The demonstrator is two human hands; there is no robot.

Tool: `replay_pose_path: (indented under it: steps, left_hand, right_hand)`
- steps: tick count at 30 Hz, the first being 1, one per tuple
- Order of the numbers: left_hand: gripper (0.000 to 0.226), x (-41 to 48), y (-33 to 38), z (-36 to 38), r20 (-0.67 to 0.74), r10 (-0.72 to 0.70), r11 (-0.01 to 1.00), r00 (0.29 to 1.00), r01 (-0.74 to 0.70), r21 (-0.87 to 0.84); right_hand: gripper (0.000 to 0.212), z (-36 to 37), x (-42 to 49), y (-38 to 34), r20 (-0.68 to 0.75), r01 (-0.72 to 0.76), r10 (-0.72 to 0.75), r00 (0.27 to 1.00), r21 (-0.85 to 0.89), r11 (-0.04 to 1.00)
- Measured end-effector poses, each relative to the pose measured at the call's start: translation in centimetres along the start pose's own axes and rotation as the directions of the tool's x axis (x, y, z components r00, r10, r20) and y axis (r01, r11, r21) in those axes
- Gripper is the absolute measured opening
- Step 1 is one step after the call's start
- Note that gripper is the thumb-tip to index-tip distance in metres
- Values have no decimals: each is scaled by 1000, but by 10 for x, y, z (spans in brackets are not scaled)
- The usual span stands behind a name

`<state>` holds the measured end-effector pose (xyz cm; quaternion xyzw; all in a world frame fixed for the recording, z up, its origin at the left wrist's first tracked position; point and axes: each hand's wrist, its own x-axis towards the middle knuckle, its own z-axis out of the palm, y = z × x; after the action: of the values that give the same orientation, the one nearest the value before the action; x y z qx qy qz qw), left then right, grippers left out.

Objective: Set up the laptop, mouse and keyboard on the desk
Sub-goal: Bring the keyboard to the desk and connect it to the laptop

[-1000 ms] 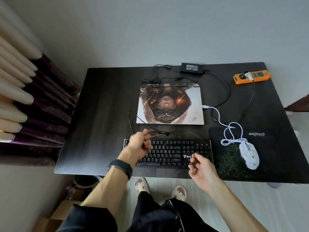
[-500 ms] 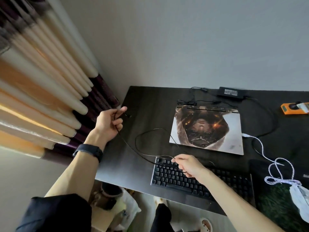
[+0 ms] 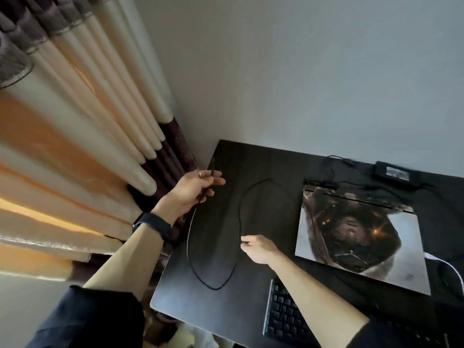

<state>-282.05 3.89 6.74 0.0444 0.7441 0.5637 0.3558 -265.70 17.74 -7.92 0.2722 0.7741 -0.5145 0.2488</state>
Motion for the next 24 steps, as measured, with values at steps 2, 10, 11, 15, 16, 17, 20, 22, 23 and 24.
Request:
replay_pose_path:
  steps: [2, 10, 11, 15, 16, 17, 20, 22, 23, 24]
  left_hand:
    - [24, 18, -8, -12, -35, -6, 989, 999, 11, 151]
    - [25, 70, -60, -1, -56, 58, 936, 997, -34, 349]
    - [26, 75, -65, 4, -35, 61, 931, 997, -44, 362]
    - [25, 89, -68, 21, 17, 84, 910, 996, -84, 405]
    - [24, 89, -65, 24, 10, 103, 905, 995, -98, 413]
    - [24, 90, -62, 26, 6, 116, 902, 993, -108, 418]
    - [24, 95, -57, 29, 8, 138, 889, 990, -128, 439]
    - [24, 95, -59, 30, 24, 137, 878, 990, -133, 460]
    - [25, 93, -61, 31, 32, 133, 873, 991, -132, 470]
    - [25, 91, -65, 31, 38, 127, 867, 991, -130, 480]
  right_hand:
    - [44, 6, 11, 9, -176, -68, 35, 984, -187, 980]
    - [68, -52, -2, 101, -722, -361, 373, 583, 181, 915]
    - [63, -58, -1, 111, -682, -385, 381, 624, 156, 910]
    - [24, -49, -1, 118, -584, -234, 96, 806, -165, 958]
    - [22, -37, -2, 115, -530, -187, 18, 848, -267, 945]
    - [23, -23, -2, 116, -458, -148, -36, 888, -360, 921]
    - [27, 17, -4, 118, -305, -115, -59, 951, -523, 845]
    - [35, 32, -6, 123, -282, -115, -49, 958, -536, 837]
    - [37, 35, -7, 126, -288, -121, -42, 957, -525, 843]
    - [36, 35, -8, 126, -297, -142, -19, 955, -509, 849]
